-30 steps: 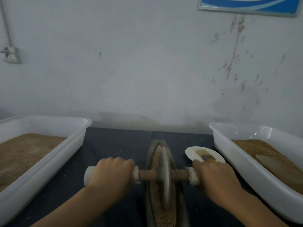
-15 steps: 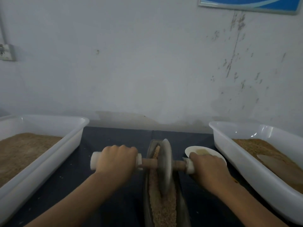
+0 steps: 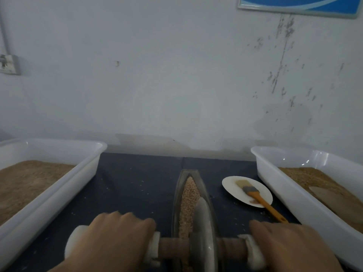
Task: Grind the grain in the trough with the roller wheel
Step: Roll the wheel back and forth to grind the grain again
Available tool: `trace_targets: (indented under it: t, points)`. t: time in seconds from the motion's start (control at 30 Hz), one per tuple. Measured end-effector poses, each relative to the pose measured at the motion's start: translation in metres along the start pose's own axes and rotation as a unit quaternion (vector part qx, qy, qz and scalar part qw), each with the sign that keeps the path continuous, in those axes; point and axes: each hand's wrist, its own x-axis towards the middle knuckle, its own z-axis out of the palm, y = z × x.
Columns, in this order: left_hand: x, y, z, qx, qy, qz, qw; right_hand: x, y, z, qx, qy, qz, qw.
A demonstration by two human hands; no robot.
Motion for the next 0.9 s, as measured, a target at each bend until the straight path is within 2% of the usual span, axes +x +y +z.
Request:
trace_targets:
  t: [0.03,0.1,0.2,0.27,0.37,0.5,0.6,0.7,0.77,0.83,0.9]
  points:
    - [0.005,-0.002,0.000,-0.001,0.007,-0.006,1.000,-0.001,-0.004,-0.005,0.002,0.010,-0.019,1.000]
    - [0.022,-0.003,0.010,0.001,0.069,-0.020,0.997,0.007,-0.014,-0.018,-0.064,0.065,-0.036,0.995]
    - [0.067,-0.012,0.018,-0.013,0.142,-0.059,0.988,0.036,-0.027,-0.040,-0.103,0.154,-0.031,0.982]
    - [0.088,-0.020,0.014,-0.015,0.175,-0.075,0.982,0.062,-0.029,-0.043,-0.112,0.166,-0.037,0.979]
    - [0.098,-0.022,0.013,0.010,0.198,-0.081,0.977,0.076,-0.031,-0.041,-0.101,0.150,0.001,0.983]
    - [0.071,-0.012,0.014,0.043,0.197,-0.060,0.978,0.037,-0.029,-0.038,-0.056,0.074,-0.003,0.996]
    - [0.032,-0.004,0.010,0.034,0.142,-0.024,0.989,0.001,-0.030,-0.058,-0.008,-0.063,-0.019,0.998]
    - [0.001,0.002,0.000,0.012,0.058,-0.008,0.998,-0.019,-0.027,-0.084,-0.004,-0.214,-0.025,0.976]
    - [-0.007,0.004,0.002,0.028,0.062,-0.012,0.998,-0.030,-0.030,-0.084,-0.035,-0.179,-0.053,0.982]
    - [-0.001,0.004,0.009,0.038,0.102,-0.029,0.994,-0.032,-0.035,-0.073,-0.090,-0.037,-0.054,0.994]
    - [0.018,-0.001,0.017,0.034,0.142,-0.050,0.988,-0.016,-0.032,-0.058,-0.090,0.064,-0.042,0.993]
